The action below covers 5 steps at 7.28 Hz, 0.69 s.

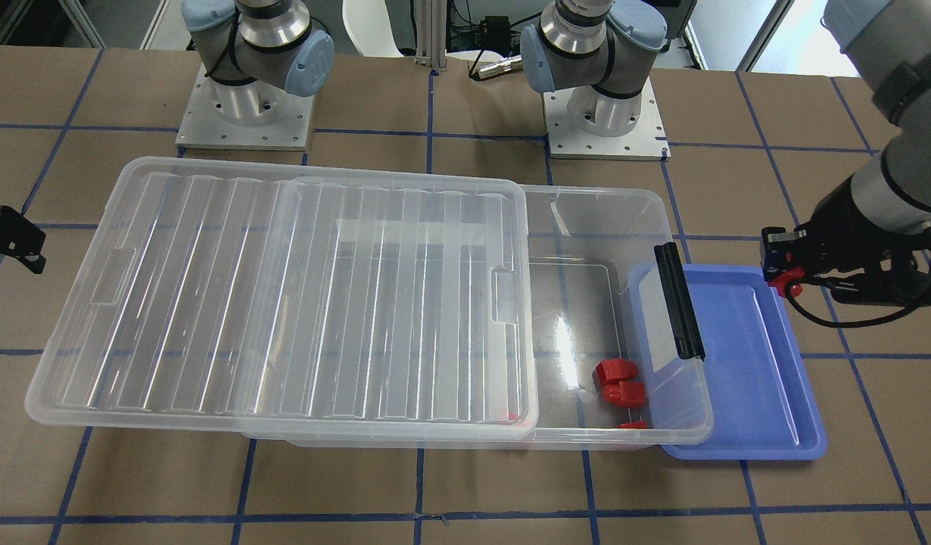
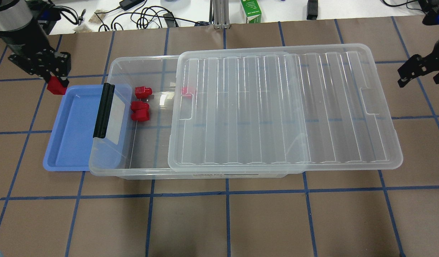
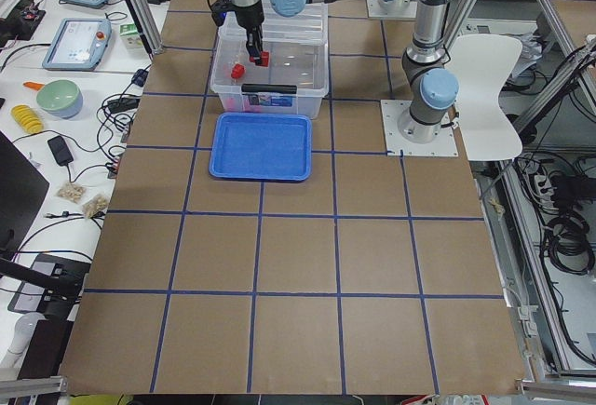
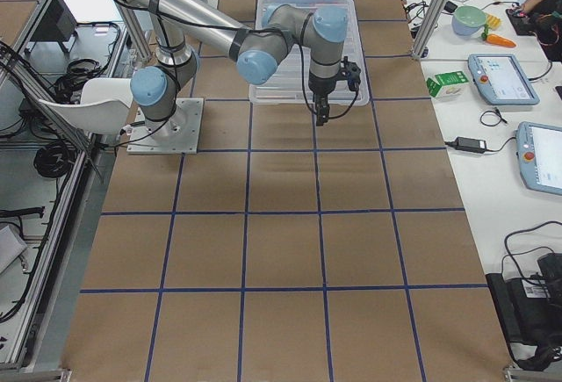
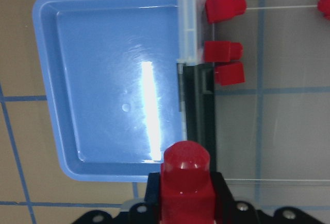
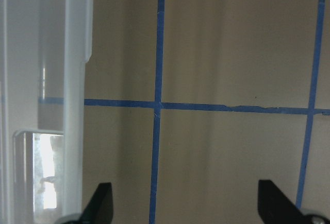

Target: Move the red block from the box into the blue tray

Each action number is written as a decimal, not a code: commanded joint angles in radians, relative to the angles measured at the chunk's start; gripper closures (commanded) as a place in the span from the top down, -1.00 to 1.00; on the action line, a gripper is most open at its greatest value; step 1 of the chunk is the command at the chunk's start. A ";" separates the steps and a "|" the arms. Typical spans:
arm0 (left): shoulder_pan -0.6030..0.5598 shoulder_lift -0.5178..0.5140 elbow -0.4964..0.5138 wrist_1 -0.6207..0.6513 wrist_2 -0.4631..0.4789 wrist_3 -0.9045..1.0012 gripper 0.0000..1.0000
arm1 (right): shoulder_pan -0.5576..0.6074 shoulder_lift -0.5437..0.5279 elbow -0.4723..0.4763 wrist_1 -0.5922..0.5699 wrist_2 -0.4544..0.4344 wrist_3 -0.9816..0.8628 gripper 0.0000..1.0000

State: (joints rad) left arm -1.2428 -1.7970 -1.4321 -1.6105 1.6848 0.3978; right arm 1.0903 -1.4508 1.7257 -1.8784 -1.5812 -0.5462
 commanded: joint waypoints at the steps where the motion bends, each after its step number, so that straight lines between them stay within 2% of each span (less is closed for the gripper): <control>1: 0.091 -0.066 -0.036 0.079 0.003 0.111 -1.00 | -0.001 0.003 0.078 -0.074 0.003 -0.009 1.00; 3: 0.105 -0.129 -0.123 0.205 -0.001 0.127 -1.00 | 0.016 0.000 0.083 -0.073 0.004 -0.003 1.00; 5: 0.103 -0.189 -0.242 0.398 -0.039 0.075 -1.00 | 0.100 0.000 0.074 -0.076 0.004 0.073 1.00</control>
State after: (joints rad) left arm -1.1408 -1.9481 -1.5999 -1.3205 1.6646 0.5017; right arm 1.1381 -1.4510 1.8052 -1.9523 -1.5763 -0.5171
